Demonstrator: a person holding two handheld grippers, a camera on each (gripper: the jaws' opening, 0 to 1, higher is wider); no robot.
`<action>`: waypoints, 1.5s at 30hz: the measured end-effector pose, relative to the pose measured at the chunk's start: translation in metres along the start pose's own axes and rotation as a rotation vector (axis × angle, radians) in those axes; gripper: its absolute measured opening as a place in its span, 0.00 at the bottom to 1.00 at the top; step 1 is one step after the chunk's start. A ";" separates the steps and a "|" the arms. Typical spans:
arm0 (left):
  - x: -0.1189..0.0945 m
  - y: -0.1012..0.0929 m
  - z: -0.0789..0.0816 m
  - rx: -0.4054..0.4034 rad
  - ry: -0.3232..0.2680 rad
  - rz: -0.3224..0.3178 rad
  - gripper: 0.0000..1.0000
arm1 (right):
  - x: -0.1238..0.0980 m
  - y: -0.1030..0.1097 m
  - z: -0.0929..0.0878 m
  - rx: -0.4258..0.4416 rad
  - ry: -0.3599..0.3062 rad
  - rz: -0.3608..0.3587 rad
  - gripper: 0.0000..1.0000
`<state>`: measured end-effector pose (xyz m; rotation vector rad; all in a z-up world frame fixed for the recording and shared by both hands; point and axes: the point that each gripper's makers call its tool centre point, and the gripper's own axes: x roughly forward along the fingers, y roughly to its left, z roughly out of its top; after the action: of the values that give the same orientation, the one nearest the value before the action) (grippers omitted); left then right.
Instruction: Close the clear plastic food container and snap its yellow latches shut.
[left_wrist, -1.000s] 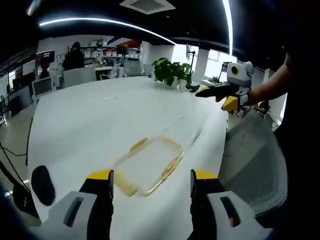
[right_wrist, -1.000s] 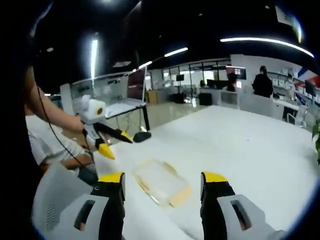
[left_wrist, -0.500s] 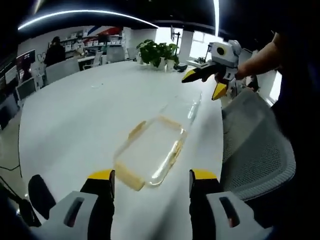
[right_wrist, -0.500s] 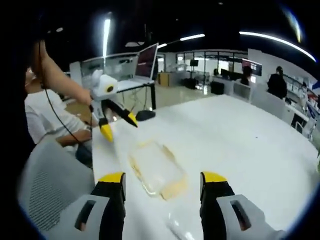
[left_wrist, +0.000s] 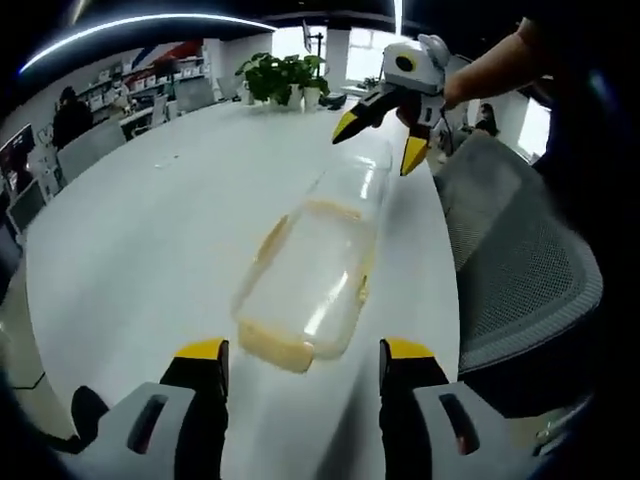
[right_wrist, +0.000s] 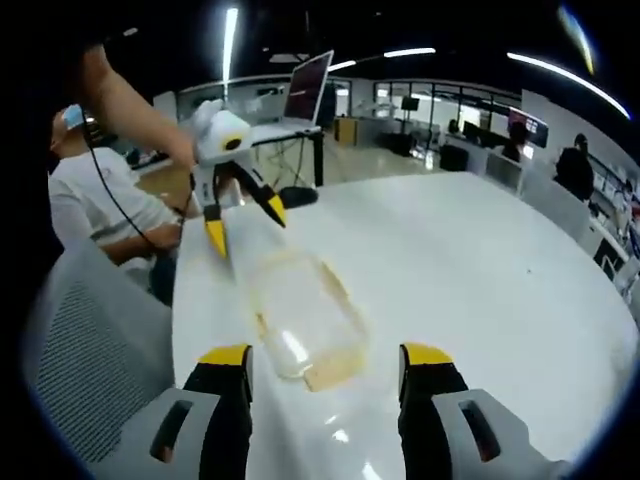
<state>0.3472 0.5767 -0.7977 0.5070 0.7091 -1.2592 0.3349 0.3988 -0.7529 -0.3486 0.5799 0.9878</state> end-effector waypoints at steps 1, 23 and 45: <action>0.001 0.001 -0.002 0.022 0.015 -0.006 0.60 | 0.002 -0.001 -0.001 -0.002 0.012 0.007 0.59; 0.021 0.015 -0.011 0.205 0.147 -0.103 0.57 | 0.035 0.002 -0.032 -0.169 0.256 0.135 0.56; 0.027 0.015 -0.015 0.270 0.213 -0.149 0.53 | 0.058 0.002 -0.052 -0.284 0.418 0.231 0.50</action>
<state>0.3627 0.5722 -0.8282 0.8312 0.7700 -1.4645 0.3424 0.4119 -0.8290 -0.7652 0.8741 1.2334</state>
